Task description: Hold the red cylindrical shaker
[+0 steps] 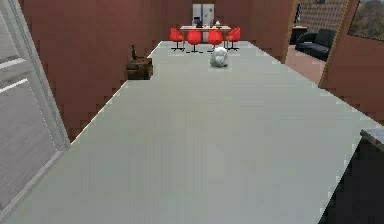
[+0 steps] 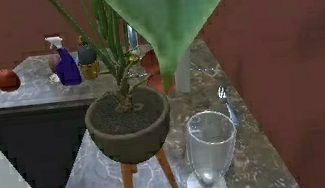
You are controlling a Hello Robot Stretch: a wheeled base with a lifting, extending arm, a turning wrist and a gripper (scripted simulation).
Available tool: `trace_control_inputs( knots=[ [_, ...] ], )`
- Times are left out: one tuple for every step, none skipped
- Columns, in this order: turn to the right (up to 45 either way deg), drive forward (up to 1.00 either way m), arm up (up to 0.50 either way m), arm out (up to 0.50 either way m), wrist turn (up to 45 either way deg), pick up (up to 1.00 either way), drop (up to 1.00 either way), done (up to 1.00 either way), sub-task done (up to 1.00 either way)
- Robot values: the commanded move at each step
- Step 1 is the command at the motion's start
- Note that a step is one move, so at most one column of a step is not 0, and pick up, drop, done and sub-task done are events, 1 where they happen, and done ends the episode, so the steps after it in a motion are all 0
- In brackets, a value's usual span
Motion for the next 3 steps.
trace_control_inputs(
  knots=[
    [0.0, 0.00, 0.50, 0.00, 0.0, 0.00, 0.00, 0.00, 0.00],
    [0.0, 0.00, 0.38, 0.00, 0.0, 0.00, 0.00, 0.00, 0.00],
    [0.0, 0.00, 0.00, 0.40, 0.0, 0.00, 0.00, 0.00, 0.00]
  ],
)
